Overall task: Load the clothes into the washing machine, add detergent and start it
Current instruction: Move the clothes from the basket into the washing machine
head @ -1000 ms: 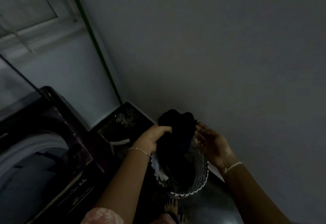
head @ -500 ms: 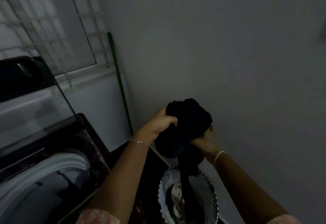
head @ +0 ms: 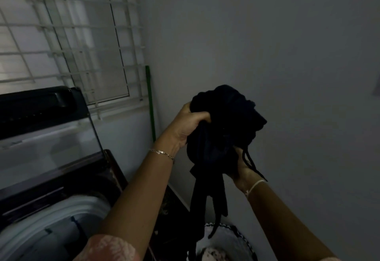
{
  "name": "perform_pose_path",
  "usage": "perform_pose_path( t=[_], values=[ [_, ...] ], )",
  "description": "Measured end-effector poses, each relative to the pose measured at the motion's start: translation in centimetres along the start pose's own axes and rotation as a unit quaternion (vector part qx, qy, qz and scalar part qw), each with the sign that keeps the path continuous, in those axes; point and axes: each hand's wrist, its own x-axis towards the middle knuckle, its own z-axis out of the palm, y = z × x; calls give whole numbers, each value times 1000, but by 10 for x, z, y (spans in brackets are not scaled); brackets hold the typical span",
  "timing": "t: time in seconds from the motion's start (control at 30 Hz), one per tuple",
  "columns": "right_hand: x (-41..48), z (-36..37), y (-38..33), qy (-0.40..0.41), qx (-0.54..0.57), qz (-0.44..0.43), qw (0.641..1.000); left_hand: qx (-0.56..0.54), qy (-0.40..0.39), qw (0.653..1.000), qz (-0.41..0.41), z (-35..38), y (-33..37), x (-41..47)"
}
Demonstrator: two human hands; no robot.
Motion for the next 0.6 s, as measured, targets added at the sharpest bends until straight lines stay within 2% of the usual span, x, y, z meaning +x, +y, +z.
perform_pose_path(
  t=[0.13,0.27,0.5,0.53,0.6],
  values=[
    [3,15,-26,-6,113,-38,993,-27,1,997,-73,-27,-14,2],
    [8,42,-52,-36,168,-22,985,-66,-67,981,-170,-41,-33,-1],
    [16,67,-77,-30,154,-20,987,85,50,985,-139,-54,-43,5],
    [18,68,-80,-27,153,-22,988,110,52,985,-125,-56,-43,5],
    [19,71,-87,-30,157,-19,987,184,6,979,-87,-55,-47,3]
  ],
)
